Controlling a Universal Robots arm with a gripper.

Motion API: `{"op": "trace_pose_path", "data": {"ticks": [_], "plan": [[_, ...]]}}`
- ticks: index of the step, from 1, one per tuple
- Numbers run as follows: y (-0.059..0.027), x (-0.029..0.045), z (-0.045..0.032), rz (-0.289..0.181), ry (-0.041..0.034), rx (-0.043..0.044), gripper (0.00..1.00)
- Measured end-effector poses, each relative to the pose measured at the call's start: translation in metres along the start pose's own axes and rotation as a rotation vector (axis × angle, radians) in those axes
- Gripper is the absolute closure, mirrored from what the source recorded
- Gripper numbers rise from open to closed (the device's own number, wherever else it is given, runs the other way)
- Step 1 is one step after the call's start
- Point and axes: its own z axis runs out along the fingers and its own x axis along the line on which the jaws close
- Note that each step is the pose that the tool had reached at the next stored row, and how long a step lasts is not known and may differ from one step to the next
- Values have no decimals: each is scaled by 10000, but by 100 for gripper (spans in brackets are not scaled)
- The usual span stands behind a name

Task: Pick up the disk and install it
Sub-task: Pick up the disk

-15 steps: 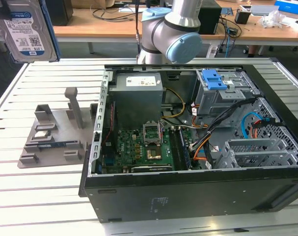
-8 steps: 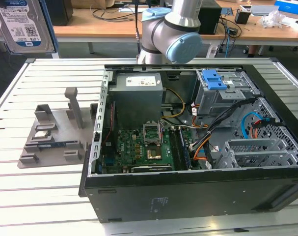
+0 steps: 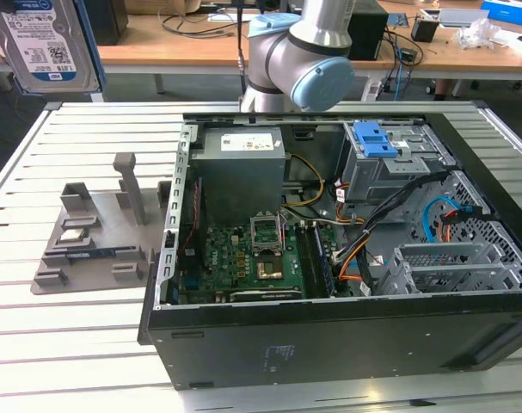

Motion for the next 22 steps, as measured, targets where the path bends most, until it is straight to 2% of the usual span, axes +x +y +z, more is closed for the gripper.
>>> {"op": "trace_pose_path", "data": {"ticks": [7, 9, 19, 22], "plan": [[-212, 8, -10, 0, -1, -1, 64], [-309, 12, -16, -1, 0, -3, 64], [-633, 24, -31, 1, -1, -6, 64], [-768, 29, -38, 0, 0, -8, 64]]}}
